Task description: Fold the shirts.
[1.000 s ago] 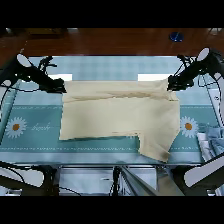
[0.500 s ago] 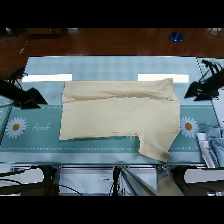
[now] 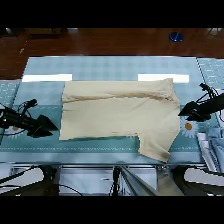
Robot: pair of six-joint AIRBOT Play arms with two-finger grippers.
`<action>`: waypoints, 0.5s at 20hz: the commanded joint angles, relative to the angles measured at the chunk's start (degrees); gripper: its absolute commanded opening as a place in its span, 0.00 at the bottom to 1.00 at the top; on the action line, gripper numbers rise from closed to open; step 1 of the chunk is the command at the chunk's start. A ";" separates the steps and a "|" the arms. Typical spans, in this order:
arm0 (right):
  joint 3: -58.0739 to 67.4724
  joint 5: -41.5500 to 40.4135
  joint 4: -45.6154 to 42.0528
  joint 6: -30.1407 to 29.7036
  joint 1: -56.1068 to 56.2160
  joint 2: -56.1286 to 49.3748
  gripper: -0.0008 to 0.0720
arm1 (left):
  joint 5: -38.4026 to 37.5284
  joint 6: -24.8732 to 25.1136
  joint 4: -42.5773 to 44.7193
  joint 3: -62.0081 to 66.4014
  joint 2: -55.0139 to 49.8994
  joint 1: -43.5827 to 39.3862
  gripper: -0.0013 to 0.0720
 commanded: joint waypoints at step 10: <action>-1.40 -2.67 1.40 -0.68 -0.33 5.90 0.74 | 17.84 -6.01 0.00 -4.26 0.20 -10.21 0.69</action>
